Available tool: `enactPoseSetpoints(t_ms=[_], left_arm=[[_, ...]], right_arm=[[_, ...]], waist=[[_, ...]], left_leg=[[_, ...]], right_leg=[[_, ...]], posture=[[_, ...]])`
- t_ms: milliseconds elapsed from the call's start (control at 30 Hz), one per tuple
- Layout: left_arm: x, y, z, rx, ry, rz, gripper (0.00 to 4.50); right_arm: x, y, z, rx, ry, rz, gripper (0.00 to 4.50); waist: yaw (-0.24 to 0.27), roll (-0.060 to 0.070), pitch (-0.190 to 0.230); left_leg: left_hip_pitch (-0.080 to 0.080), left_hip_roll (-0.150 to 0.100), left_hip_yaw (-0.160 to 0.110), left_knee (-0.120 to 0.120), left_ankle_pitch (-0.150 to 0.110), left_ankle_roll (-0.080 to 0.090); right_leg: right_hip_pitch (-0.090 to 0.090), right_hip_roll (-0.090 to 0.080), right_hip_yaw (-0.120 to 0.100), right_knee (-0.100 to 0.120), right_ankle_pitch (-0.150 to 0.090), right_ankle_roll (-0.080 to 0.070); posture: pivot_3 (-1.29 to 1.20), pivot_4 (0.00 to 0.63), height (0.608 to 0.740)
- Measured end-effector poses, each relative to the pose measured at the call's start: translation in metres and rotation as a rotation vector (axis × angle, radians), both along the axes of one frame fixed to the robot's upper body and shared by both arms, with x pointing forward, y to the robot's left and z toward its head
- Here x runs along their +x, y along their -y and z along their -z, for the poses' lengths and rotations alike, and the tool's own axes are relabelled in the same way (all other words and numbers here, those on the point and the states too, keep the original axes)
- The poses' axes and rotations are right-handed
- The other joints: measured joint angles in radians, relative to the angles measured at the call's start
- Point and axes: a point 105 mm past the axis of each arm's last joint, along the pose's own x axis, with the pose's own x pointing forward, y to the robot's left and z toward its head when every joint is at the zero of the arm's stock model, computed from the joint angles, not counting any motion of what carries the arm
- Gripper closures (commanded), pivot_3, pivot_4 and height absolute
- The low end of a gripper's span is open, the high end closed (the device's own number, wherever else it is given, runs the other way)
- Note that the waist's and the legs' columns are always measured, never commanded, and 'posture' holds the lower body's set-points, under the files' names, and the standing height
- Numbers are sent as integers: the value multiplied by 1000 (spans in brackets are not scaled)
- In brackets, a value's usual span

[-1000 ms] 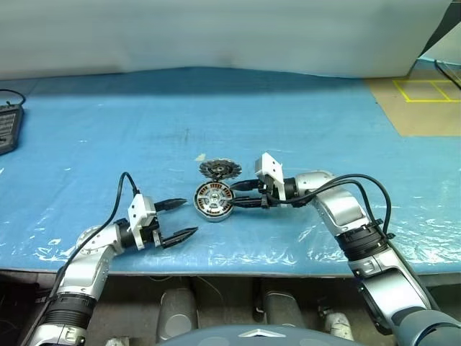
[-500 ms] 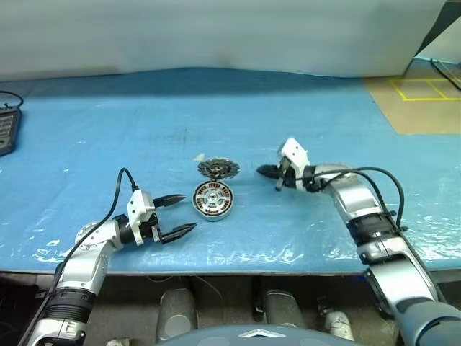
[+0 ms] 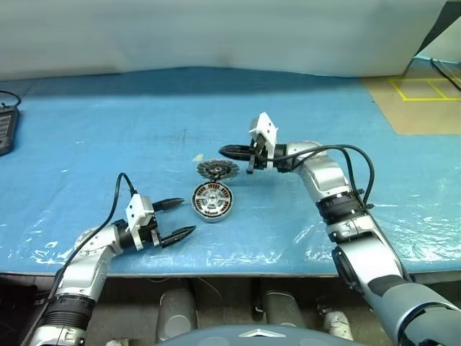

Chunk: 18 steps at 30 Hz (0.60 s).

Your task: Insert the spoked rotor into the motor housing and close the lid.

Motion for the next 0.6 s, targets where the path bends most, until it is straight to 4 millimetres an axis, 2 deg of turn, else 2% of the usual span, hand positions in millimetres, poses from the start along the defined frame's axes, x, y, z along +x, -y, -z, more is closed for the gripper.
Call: enactPoseSetpoints(t_ms=[133, 300, 400, 467, 600], left_arm=[[0, 0, -1, 1, 4, 0, 137], [0, -1, -1, 3, 4, 0, 137], [0, -2, -1, 8, 2, 0, 137], [0, -2, -1, 10, 0, 0, 137], [-1, -3, -2, 14, 0, 1, 137]], right_arm=[[-17, -5, 12, -11, -47, -42, 4445], [-31, -6, 18, -51, -56, -92, 4445], [-42, -8, 37, -100, -101, -120, 4445], [-46, -9, 46, -119, -120, -129, 4445], [-47, -10, 48, -128, -108, -137, 4445]], waist=[[0, 0, 0], [-2, 0, 0], [-3, 0, 0], [-3, 0, 0], [-4, 0, 0]], left_leg=[[1, 0, 0, 0, 0, 0], [1, 0, 0, 0, 0, 0], [1, 1, 0, 0, -1, -1], [1, 1, 0, 0, -1, -1], [3, 1, 0, 0, -1, -1]], right_leg=[[0, 0, 0, 0, 0, 0], [0, 1, 0, 0, 0, 0], [0, 1, 0, -1, 0, 0], [0, 1, 1, -1, 0, 0], [2, 2, 1, 0, 0, 1]], posture=[[0, 150, 740], [0, 150, 740], [0, 150, 740], [0, 150, 740], [0, 150, 740]])
